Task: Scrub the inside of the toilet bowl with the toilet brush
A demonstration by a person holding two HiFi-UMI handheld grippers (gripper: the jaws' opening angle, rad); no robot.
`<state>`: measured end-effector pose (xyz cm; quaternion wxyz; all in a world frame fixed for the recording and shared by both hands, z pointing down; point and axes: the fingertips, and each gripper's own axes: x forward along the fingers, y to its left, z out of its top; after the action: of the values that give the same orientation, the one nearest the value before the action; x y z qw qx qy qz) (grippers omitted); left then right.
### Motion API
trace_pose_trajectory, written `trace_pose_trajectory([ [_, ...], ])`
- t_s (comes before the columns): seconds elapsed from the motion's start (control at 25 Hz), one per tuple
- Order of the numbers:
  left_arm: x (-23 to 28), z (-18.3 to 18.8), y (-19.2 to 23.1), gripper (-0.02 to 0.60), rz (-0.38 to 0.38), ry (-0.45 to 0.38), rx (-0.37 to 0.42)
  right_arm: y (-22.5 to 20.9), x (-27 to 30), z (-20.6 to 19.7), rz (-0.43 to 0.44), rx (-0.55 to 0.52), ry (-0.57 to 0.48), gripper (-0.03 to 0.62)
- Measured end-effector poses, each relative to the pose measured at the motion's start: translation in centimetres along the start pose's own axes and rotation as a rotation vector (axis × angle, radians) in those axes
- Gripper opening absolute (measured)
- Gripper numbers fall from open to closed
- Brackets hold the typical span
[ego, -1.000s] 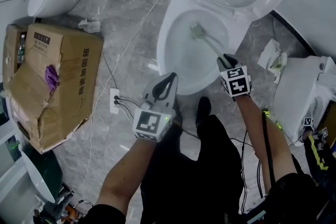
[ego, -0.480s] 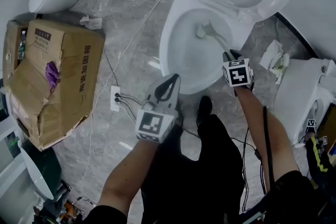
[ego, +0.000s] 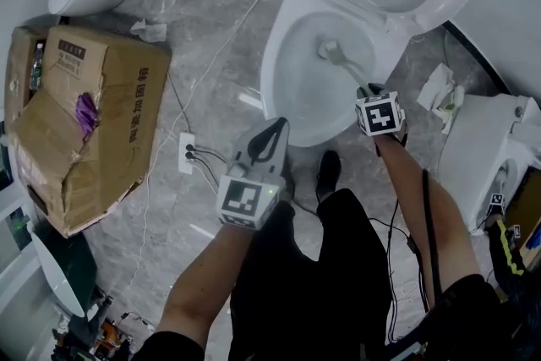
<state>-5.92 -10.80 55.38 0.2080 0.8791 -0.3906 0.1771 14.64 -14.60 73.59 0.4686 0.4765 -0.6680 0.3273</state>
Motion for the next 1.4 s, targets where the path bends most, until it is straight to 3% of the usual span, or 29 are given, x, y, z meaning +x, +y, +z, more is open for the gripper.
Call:
trace_pose_trajectory([
  [0.4,-2.1,0.7,1.4,0.009,0.028,0.001,-0.011,2.8,-0.5,0.0,0.061,0.008,0.106,0.106],
  [0.76,-3.7,1.0,2.6,0.009,0.057,-0.002,-0.014,4.8,-0.1,0.5,0.087,0.006,0.141,0.106],
  [1.4,-4.3,1.2,2.4,0.009,0.043,-0.004,-0.007,4.3,1.1,4.0,0.059,0.001,0.095,0.106],
])
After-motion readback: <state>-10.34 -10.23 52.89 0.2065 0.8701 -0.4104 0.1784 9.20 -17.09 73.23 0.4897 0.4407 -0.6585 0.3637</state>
